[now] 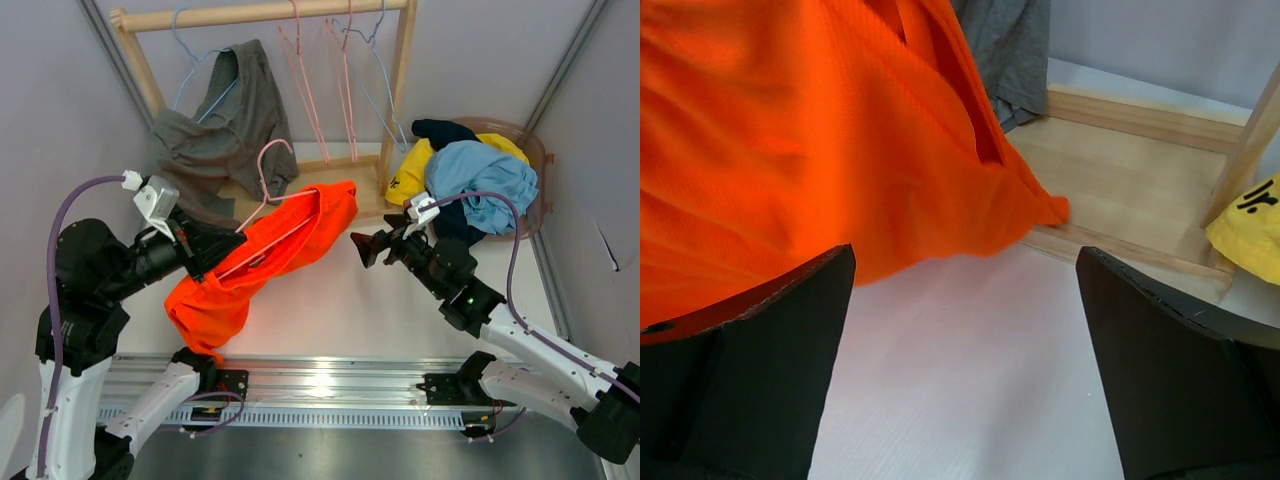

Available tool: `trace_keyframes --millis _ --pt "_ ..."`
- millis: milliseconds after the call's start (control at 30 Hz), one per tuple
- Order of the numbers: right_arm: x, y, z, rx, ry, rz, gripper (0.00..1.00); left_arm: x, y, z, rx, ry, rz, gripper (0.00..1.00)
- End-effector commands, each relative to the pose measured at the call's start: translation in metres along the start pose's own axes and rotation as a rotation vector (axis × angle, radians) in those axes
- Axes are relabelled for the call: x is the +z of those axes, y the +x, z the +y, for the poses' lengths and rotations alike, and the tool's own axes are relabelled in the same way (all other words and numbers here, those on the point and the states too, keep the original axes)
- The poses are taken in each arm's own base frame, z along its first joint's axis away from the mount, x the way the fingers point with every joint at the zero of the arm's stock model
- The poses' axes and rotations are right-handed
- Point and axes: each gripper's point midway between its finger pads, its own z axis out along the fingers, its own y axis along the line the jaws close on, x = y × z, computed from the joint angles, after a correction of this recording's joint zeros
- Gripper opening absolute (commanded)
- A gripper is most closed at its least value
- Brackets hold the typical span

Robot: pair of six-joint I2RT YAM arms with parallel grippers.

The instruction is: Remove the shorts from the hanger

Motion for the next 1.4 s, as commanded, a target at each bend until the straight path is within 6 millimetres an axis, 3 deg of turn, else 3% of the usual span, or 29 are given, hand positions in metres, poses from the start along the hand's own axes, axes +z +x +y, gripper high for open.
trace_keyframes --millis 0,67,300,367,400,433,500,700,800,833,900,933,1000,1367 --pt "0.002 -0.02 0.01 0.022 -0.035 -0.077 0.99 -0.003 -0.017 -0.033 -0.013 0.166 -0.053 0.0" --pt "0.003 -0.019 0.011 0.023 -0.035 -0.077 0.99 -0.006 -0.017 -0.045 -0.02 0.227 -0.057 0.0" --pt "0.01 -0.022 0.015 0.018 -0.051 -0.092 1.0 -0.009 -0.018 -0.054 -0.031 0.271 -0.056 0.0" --pt "0.013 -0.019 0.015 0.012 -0.058 -0.085 0.93 -0.01 -0.019 -0.054 -0.031 0.269 -0.059 0.0" --pt "0.013 -0.019 0.018 0.01 -0.073 -0.083 0.81 -0.01 -0.02 -0.054 -0.026 0.268 -0.061 0.0" --pt "0.014 -0.018 0.019 0.01 -0.076 -0.079 0.41 -0.01 -0.02 -0.053 -0.026 0.264 -0.06 0.0" --pt "0.014 -0.017 0.016 0.009 -0.061 -0.083 0.0 -0.009 -0.018 -0.052 -0.024 0.26 -0.052 0.0" --pt "0.002 -0.038 -0.008 -0.028 0.048 -0.147 0.0 -0.007 -0.009 -0.047 -0.022 0.238 -0.026 0.0" --pt "-0.006 -0.061 -0.038 -0.017 0.122 -0.19 0.0 -0.007 -0.004 -0.046 -0.015 0.233 -0.01 0.0" --pt "-0.011 -0.069 -0.063 -0.015 0.184 -0.207 0.0 -0.007 0.0 -0.046 -0.018 0.233 0.004 0.0" --pt "-0.022 -0.082 -0.077 0.018 0.192 -0.242 0.0 -0.008 0.003 -0.045 -0.009 0.23 0.01 0.0" --pt "-0.029 -0.09 -0.1 0.018 0.249 -0.264 0.0 -0.008 0.005 -0.045 -0.01 0.229 0.017 0.0" --pt "-0.038 -0.096 -0.108 0.024 0.25 -0.278 0.0 -0.009 0.008 -0.045 -0.002 0.227 0.025 0.0" --pt "-0.059 -0.102 -0.171 0.063 0.446 -0.291 0.0 -0.013 0.007 -0.051 0.027 0.239 0.041 0.0"
